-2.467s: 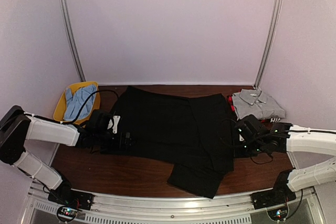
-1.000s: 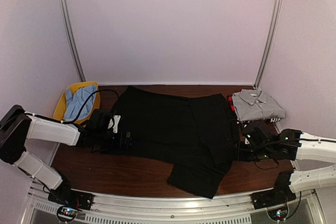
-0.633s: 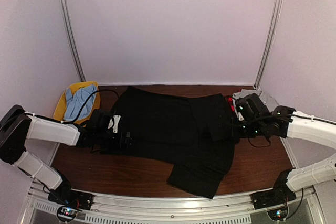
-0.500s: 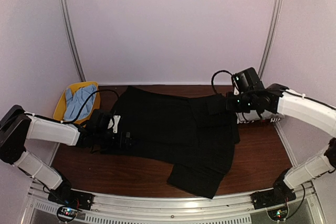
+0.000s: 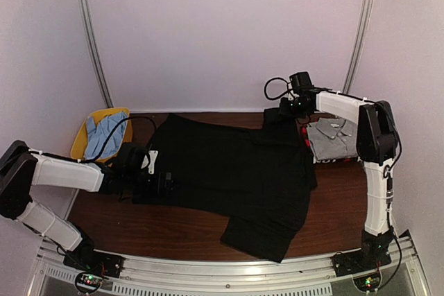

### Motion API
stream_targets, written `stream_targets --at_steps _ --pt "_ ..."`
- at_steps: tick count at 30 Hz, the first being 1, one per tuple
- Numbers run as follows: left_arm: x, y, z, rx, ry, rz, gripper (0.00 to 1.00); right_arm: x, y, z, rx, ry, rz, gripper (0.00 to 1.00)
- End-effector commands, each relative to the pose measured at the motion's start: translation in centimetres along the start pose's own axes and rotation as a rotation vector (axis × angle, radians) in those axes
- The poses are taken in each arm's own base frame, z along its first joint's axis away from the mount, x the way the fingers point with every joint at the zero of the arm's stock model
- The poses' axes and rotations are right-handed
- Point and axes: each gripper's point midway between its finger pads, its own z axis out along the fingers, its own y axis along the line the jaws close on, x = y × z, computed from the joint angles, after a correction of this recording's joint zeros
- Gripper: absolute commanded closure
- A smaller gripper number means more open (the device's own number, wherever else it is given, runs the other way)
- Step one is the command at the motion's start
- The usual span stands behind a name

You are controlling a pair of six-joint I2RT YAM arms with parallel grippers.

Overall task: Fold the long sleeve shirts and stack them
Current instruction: Place the sleeve at the corner of the board, then adjust the flattened shirt at the center of the board.

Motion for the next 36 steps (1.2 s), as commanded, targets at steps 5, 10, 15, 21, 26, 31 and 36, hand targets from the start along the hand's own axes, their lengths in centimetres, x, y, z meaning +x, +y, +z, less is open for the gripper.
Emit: stream_targets --at_steps 5,10,15,21,26,31,36 --pt "-2.1 -1.1 -0.2 0.027 -0.044 0.007 0.05 6.4 0.4 2.9 -0.093 0.141 0.009 1.00" --pt "-2.1 -0.8 0.2 0.005 -0.028 0.027 0.05 6.9 -0.5 1.1 -0.053 0.166 -0.014 0.68" --pt "-2.3 -0.6 0.5 -0.021 0.002 0.062 0.02 6.0 -0.8 -5.1 -0.029 0.104 -0.035 0.34" --pt "-1.8 -1.6 1.5 0.039 0.045 0.056 0.02 15.4 1.9 -10.6 -0.080 0.175 -0.110 0.31" --pt "-0.6 -2.2 1.7 0.093 0.088 0.027 0.02 23.6 4.0 -13.3 -0.145 0.249 -0.131 0.31" --pt "2.1 -1.4 1.7 0.087 0.145 -0.010 0.02 28.0 2.7 -13.1 -0.117 0.306 -0.126 0.32" --pt "5.1 -0.3 1.5 0.068 0.202 -0.040 0.02 30.0 0.3 -11.4 -0.040 0.352 -0.130 0.32"
